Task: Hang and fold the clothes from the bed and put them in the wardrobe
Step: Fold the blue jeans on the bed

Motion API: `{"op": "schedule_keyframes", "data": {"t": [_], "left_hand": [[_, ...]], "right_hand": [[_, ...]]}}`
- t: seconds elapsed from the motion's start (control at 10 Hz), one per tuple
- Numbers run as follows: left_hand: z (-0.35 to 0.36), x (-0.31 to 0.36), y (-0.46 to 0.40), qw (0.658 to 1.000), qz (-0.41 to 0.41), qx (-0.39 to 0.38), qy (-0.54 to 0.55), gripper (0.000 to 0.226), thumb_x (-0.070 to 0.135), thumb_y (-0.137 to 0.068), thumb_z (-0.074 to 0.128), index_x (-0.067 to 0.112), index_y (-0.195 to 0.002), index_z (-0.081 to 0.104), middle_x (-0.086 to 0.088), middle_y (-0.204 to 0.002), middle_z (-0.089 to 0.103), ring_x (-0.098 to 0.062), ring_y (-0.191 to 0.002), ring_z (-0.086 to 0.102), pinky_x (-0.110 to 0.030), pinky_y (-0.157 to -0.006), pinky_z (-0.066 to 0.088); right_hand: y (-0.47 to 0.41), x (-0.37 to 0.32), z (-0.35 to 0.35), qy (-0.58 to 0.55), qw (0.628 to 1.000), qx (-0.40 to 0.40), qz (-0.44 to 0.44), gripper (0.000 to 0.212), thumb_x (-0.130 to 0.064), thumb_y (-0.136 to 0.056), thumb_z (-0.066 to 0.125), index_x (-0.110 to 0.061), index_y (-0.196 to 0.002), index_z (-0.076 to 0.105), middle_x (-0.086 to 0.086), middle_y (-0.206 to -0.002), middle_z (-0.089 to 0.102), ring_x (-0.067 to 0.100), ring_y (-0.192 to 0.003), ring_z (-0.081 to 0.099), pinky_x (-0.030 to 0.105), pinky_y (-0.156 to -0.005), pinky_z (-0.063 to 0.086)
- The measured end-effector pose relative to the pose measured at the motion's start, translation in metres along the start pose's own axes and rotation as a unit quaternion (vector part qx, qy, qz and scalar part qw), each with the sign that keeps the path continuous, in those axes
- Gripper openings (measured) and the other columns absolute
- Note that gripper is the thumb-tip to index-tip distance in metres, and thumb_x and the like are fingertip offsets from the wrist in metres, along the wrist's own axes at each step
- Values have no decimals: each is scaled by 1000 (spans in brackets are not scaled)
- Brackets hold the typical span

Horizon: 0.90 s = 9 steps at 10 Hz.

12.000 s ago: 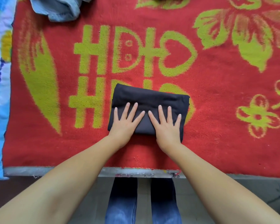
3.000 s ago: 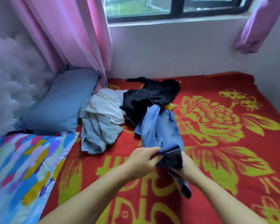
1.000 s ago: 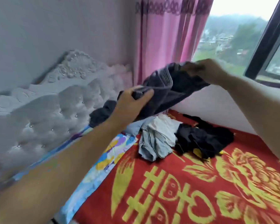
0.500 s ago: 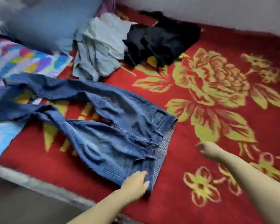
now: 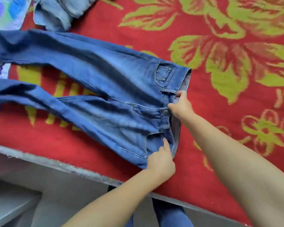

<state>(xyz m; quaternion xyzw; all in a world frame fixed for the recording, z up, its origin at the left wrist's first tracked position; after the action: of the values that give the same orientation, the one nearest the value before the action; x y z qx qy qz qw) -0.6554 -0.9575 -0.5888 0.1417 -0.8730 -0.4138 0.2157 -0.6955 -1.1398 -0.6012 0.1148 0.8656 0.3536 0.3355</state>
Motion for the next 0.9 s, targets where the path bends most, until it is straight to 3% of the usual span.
{"op": "schedule_keyframes", "data": {"t": [0.1, 0.2, 0.3, 0.4, 0.6, 0.7, 0.8, 0.9], "left_hand": [[21, 100, 47, 983, 84, -111, 123, 85, 23, -88, 50, 6, -151, -4, -21, -134, 49, -42, -117, 51, -44, -93, 42], [48, 196, 99, 920, 210, -260, 203, 78, 45, -91, 49, 8, -149, 13, -17, -139, 47, -33, -124, 48, -38, -100, 40], [50, 224, 119, 904, 288, -279, 147, 56, 39, -99, 43, 5, -144, 35, -16, -144, 44, -30, -131, 42, -36, -106, 31], [31, 172, 94, 928, 296, -201, 100, 43, 22, -98, 44, 4, -137, 46, -18, -136, 52, -33, -124, 47, -36, -102, 36], [-55, -118, -2, 995, 62, 27, 77, 32, 9, -89, 46, 13, -116, 61, -10, -123, 63, -25, -117, 56, -31, -98, 41], [-122, -245, -18, 990, -12, 137, 3, 33, 3, -85, 49, 9, -115, 61, -13, -116, 61, -33, -111, 55, -43, -93, 45], [-172, -316, -36, 970, 11, 196, -143, 41, -2, -70, 66, 2, -111, 63, -20, -97, 59, -40, -90, 59, -49, -68, 53], [-176, -354, -56, 942, 49, 175, -282, 61, 8, -51, 82, 4, -110, 66, -19, -94, 61, -35, -82, 61, -41, -62, 50]], "right_hand": [[30, 45, -80, 92, 995, 23, 17, 43, -14, -89, 55, -16, -127, 37, 12, -103, 53, 28, -81, 51, 32, -59, 34], [61, 125, -185, 233, 965, 75, 90, 45, -15, -88, 59, -15, -128, 40, 22, -116, 58, 37, -100, 56, 34, -73, 40], [100, 211, -268, 309, 918, 149, 200, 43, -18, -90, 57, -13, -129, 38, 30, -122, 53, 43, -111, 53, 45, -88, 45], [120, 241, -268, 367, 881, 162, 252, 46, -24, -91, 55, -16, -133, 37, 26, -129, 43, 41, -121, 42, 49, -97, 40], [83, 94, -65, 397, 916, 59, -25, 47, -17, -89, 48, -21, -136, 45, 9, -136, 49, 31, -122, 48, 40, -93, 43], [78, 18, 48, 362, 924, -3, -123, 38, -18, -94, 43, -21, -132, 50, 5, -131, 50, 27, -123, 45, 38, -93, 40], [68, -20, 127, 367, 918, -53, -142, 34, -18, -96, 43, -20, -130, 48, 6, -127, 48, 28, -121, 43, 39, -89, 43], [59, -27, 163, 454, 884, -62, -98, 40, -9, -90, 50, -15, -128, 39, 9, -124, 41, 30, -116, 40, 37, -75, 42]]}}
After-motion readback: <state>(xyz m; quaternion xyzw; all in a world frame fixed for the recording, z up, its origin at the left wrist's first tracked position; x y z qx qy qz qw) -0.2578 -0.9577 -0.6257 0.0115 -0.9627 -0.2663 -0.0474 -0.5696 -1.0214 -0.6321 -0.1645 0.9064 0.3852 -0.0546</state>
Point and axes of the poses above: each hand's wrist, its own y-axis away from the middle knuckle, its own z-axis out of the palm, x = y × z, the point moved 10 cm from there along -y, towards the middle knuckle
